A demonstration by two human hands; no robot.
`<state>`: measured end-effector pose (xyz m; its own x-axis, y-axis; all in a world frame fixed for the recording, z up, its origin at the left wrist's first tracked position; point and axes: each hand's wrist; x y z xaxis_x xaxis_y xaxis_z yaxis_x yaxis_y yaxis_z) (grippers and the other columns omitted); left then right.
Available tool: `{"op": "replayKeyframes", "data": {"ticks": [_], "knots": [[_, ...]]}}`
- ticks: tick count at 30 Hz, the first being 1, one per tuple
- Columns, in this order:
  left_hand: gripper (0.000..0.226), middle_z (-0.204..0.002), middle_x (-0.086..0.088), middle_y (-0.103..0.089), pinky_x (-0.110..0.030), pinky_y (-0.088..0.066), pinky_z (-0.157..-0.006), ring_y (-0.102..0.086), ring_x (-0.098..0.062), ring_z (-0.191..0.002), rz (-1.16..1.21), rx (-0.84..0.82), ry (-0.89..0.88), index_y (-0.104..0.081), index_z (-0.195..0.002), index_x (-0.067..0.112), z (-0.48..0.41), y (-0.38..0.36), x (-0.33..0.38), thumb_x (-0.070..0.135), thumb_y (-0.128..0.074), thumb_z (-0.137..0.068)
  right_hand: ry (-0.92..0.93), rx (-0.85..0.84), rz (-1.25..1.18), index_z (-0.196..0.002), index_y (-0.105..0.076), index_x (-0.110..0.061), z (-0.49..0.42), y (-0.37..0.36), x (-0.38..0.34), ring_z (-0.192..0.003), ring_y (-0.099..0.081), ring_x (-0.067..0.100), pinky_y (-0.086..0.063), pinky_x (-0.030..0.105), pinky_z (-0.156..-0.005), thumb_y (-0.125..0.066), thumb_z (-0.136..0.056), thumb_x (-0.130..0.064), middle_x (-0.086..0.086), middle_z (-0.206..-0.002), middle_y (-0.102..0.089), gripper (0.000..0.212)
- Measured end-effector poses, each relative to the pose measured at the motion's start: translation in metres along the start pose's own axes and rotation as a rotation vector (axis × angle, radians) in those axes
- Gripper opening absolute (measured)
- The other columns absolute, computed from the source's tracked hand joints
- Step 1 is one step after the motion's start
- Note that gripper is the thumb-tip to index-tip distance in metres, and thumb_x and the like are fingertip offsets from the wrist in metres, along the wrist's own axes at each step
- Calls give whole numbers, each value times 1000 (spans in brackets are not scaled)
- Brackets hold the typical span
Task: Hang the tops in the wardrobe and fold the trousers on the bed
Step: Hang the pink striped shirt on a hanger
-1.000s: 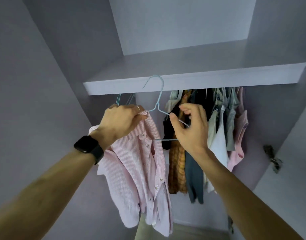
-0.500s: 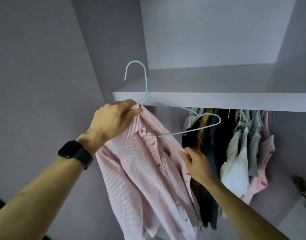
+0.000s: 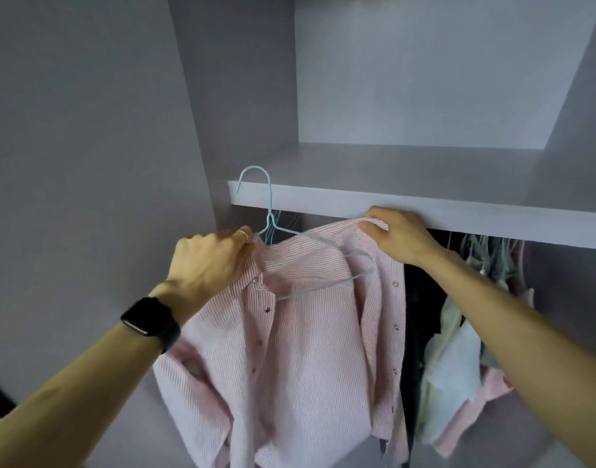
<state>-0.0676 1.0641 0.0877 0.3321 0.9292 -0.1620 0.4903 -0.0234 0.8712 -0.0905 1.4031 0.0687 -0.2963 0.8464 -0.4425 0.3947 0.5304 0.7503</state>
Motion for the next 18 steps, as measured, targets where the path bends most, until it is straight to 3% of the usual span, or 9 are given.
{"op": "replayKeyframes", "data": {"ticks": [3, 6, 10, 12, 14, 16, 18], "knots": [[35, -102, 4, -73, -34, -40, -60, -72, -36, -82, -51, -6, 33, -57, -130, 29, 0, -12, 9, 46, -39, -105, 14, 59, -8, -102, -70, -18, 4, 1, -11, -87, -58, 11, -34, 17, -73, -60, -100, -30, -8, -97, -72, 16], [35, -105, 3, -71, -31, -38, -60, -73, -27, -89, -160, -55, 88, -46, -140, 31, -2, -22, 23, 37, -37, -107, -10, 61, -3, -103, -71, -18, 5, 6, -18, -82, -50, 3, -31, 14, -72, -60, -100, -28, -12, -94, -68, 16], [37, -115, 0, -68, -30, -36, -64, -72, -23, -99, -296, -95, 71, -42, -142, 25, -8, -25, 48, 25, -34, -106, -108, 53, -60, -95, -71, -9, 1, 18, -28, -83, -56, 13, -34, 17, -65, -60, -98, -21, -1, -93, -72, 16], [33, -119, -2, -68, -30, -36, -70, -70, -25, -107, -230, -141, 52, -46, -137, 23, -18, -21, 75, 21, -35, -105, -183, 41, -208, -80, -64, -8, 0, 13, -53, -74, -54, 18, -36, 24, -60, -60, -96, -17, -2, -75, -62, 19], [30, -117, -3, -70, -31, -38, -72, -69, -28, -107, -138, -181, 21, -51, -131, 22, -24, -18, 106, 19, -38, -105, -187, 5, -311, -67, -52, -18, 3, 1, -88, -63, -46, 12, -33, 31, -60, -61, -96, -19, -8, -63, -50, 30], [26, -110, -3, -71, -32, -42, -73, -70, -30, -103, -58, -149, 58, -56, -125, 23, -31, -21, 111, 25, -41, -103, -178, -2, -307, -70, -50, -19, 18, -8, -106, -61, -45, 10, -36, 32, -61, -59, -97, -27, -7, -61, -50, 30], [25, -107, -2, -72, -33, -48, -76, -71, -33, -99, 22, -109, 149, -56, -121, 26, -30, -28, 84, 31, -41, -102, -146, 105, -246, -80, -56, -17, 46, -8, -92, -62, -46, 15, -38, 33, -64, -59, -98, -29, -5, -64, -54, 22]]}}
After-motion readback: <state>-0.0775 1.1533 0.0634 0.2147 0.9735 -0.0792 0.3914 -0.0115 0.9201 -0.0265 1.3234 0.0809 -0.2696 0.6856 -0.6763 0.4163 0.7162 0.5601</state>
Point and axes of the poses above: each hand's wrist, its own z-axis away from the middle knuckle, its own y-axis out of the back of the hand, x = y × z
